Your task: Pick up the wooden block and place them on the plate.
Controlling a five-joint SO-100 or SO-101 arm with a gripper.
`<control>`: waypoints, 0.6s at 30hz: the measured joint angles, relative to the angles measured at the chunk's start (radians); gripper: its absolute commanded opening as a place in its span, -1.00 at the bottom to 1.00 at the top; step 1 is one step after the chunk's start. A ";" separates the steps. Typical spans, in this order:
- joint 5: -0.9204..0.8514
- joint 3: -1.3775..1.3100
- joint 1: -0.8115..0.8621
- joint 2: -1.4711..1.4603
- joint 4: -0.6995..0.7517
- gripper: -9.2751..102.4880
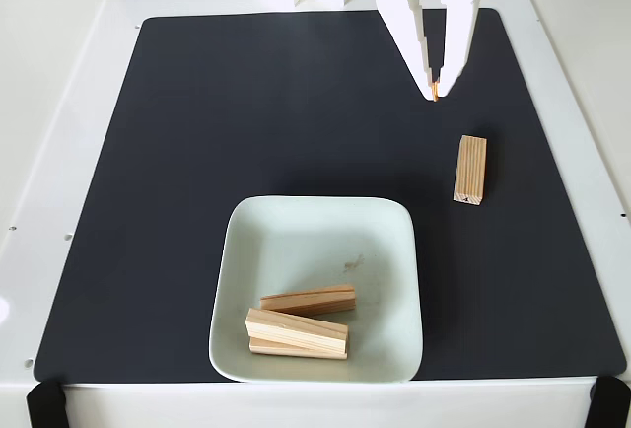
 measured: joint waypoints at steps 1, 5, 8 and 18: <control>-0.002 -0.064 -0.003 -0.060 0.043 -0.84; -0.002 -0.273 -0.040 -0.270 0.178 -0.84; -0.002 -0.365 -0.057 -0.373 0.202 -0.84; -0.052 -0.433 -0.092 -0.465 0.206 -0.62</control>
